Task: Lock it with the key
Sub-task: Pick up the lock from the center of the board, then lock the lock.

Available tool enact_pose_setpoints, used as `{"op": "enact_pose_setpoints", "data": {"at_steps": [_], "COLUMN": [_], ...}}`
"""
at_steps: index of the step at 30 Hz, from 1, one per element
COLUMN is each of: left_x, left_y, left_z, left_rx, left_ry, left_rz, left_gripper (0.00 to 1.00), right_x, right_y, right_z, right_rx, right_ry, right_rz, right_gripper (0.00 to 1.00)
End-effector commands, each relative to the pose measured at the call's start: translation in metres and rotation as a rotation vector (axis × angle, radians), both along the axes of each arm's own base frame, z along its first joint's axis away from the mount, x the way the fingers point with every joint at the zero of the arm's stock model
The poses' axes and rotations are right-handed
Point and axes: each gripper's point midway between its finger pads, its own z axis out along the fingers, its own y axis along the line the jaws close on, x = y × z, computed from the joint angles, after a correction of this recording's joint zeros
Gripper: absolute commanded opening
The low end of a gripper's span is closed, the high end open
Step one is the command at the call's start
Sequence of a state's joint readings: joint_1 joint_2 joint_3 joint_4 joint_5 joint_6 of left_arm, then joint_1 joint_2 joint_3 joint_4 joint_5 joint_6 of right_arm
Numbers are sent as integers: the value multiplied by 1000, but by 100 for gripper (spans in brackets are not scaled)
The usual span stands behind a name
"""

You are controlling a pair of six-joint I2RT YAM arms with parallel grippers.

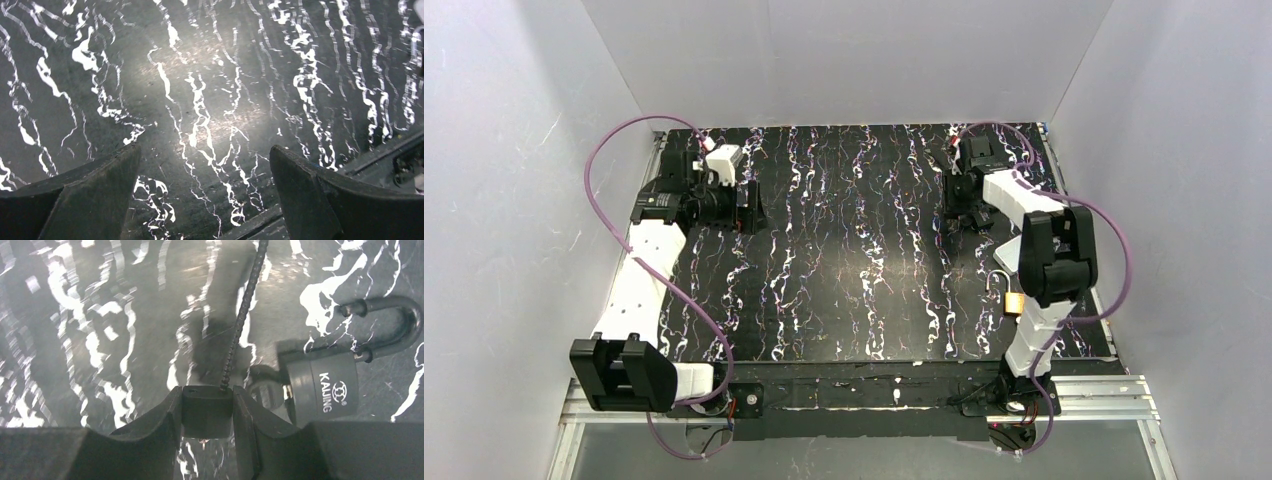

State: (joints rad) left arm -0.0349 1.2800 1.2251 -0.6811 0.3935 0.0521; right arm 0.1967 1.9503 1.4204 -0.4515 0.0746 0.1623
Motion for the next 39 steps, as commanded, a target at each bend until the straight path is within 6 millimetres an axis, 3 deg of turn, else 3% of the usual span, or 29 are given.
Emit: {"op": "enact_pose_setpoints", "data": {"at_steps": [1,10,13,15,21,26,31,39], "left_x": [-13,-15,-10,-7,3,8,-8,-26], "left_y": [-22,-39,-41,-45,-70,-94,-123,-144], "left_z": [33,76,80,81,87,81,77,82], "left_rx": [-77,-134,-131,-153,-281,-323,-374,-388], "left_ry": [-18,-31,-45,-47,-17,57,103,90], "left_rz": [-177,-334,-371,-400,-535,-615,-714,-810], "left_gripper": [99,99,99,99,99,99,99,57], "right_x": [1,-35,-51,-64,-103,-129,-149,-167], "right_y": [33,75,91,104,165,192,199,202], "right_z": [72,144,170,178,219,238,241,251], "right_rx": [61,-49,-119,-153,-32,45,83,108], "right_ry": [-215,-443,-568,-602,-664,-674,-656,-651], "right_rz": [386,867,986,1071,1250,1331,1377,1409], "right_gripper": [1,1,1,1,1,1,1,1]}}
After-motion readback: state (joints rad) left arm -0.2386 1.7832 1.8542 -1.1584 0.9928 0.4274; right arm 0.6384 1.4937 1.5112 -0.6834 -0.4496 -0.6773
